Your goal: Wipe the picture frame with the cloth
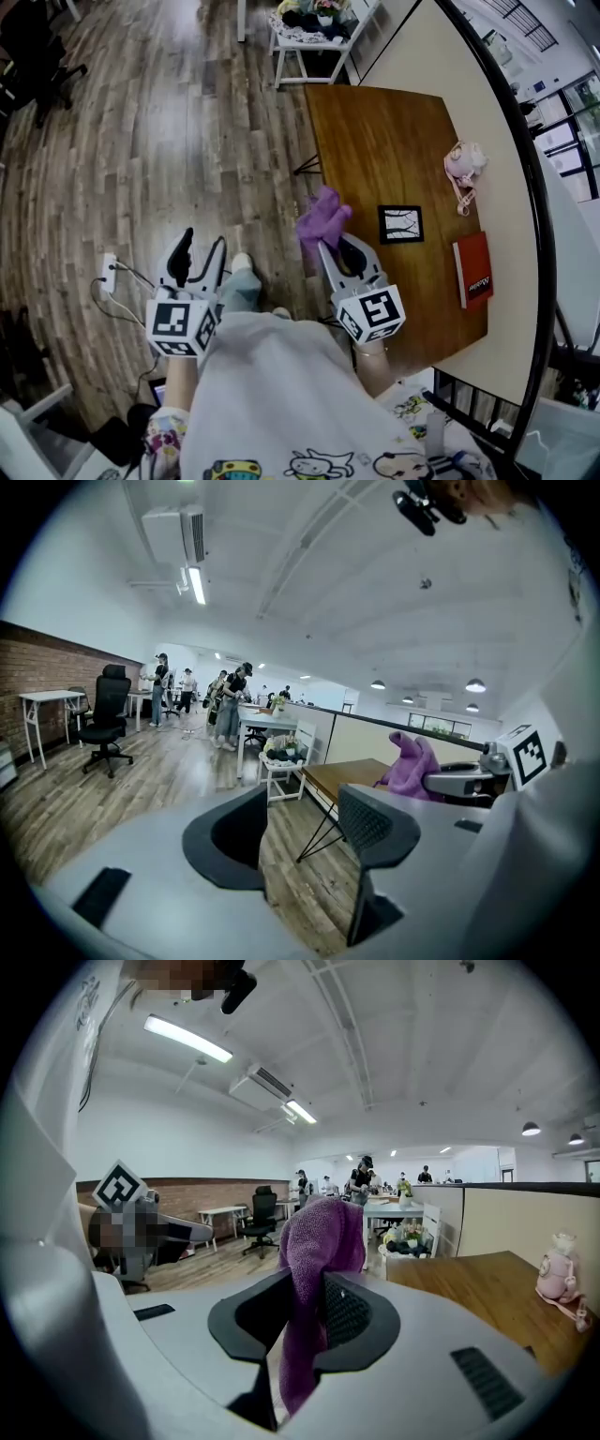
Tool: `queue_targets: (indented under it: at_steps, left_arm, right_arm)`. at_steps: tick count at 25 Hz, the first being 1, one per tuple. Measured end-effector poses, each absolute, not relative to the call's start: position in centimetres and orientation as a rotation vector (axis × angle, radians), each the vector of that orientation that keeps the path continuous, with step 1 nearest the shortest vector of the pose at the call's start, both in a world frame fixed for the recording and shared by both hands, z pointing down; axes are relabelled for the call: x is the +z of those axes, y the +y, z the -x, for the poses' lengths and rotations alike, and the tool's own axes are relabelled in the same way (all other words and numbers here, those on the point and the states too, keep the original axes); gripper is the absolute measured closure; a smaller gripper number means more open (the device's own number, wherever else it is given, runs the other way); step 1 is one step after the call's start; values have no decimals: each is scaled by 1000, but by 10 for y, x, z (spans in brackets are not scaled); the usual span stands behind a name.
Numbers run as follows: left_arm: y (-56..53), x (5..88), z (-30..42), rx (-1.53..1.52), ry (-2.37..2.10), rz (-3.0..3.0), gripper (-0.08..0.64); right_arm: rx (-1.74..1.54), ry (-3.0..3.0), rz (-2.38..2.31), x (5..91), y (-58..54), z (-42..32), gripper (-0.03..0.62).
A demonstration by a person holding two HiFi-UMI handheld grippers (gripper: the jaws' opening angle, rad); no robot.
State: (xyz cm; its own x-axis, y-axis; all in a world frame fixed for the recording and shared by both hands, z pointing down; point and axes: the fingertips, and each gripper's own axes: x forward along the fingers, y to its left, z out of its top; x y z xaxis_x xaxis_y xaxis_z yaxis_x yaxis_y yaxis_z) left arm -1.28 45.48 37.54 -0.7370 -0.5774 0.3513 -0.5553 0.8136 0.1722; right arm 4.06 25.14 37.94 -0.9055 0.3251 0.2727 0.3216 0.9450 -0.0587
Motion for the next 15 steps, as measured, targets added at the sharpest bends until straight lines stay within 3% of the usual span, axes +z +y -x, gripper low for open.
queue_targets:
  at_steps: [15]
  left_arm:
    - [462,371,120,-48,-2573,-989,324]
  right_arm:
    - [34,-2834,270,374,243,44,526]
